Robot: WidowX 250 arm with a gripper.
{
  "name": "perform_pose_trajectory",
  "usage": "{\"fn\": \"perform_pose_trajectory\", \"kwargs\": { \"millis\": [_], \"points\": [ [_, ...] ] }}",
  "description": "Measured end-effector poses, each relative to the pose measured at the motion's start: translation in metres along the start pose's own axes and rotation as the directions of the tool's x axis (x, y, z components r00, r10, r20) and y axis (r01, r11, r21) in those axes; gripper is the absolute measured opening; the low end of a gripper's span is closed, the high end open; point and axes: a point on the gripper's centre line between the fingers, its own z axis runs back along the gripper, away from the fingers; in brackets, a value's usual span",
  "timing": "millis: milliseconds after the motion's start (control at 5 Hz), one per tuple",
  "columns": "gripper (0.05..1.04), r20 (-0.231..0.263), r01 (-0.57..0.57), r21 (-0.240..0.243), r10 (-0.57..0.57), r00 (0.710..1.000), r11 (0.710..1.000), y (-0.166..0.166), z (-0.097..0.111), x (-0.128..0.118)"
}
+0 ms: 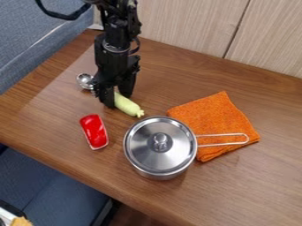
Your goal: Move the yellow spoon to the top left side of the table
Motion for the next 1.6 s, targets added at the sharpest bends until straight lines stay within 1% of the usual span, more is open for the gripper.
{"fn": "perform_pose_trajectory", "kwargs": {
  "millis": [200, 400, 600, 800, 1000, 1200, 1400, 1600],
  "points": [
    [0.427, 0.011, 0.021, 0.007, -0.021, 1.0, 1.0, 0.002, -0.001, -0.003],
    [0.397, 0.014, 0.028, 0.009, -0.028, 1.0, 1.0, 0.004, -0.001, -0.005],
    [0.397, 0.005, 0.025, 0.005, -0.025, 1.0, 1.0, 0.007, 0.0, -0.007],
    [0.397, -0.032, 0.02, 0.038, -0.019, 0.999, 0.999, 0.012, 0.005, -0.01],
    [0.397, -0.036, -0.012, -0.023, 0.011, 0.999, 1.0, 0.007, 0.035, -0.006],
    [0.397, -0.079, -0.04, -0.067, 0.034, 0.996, 0.997, -0.007, 0.06, -0.005],
    [0.397, -0.084, -0.032, -0.143, 0.02, 0.996, 0.989, -0.034, 0.088, -0.009],
    [0.397, -0.076, -0.002, -0.189, -0.012, 0.997, 0.982, -0.072, 0.1, -0.017]
  ]
}}
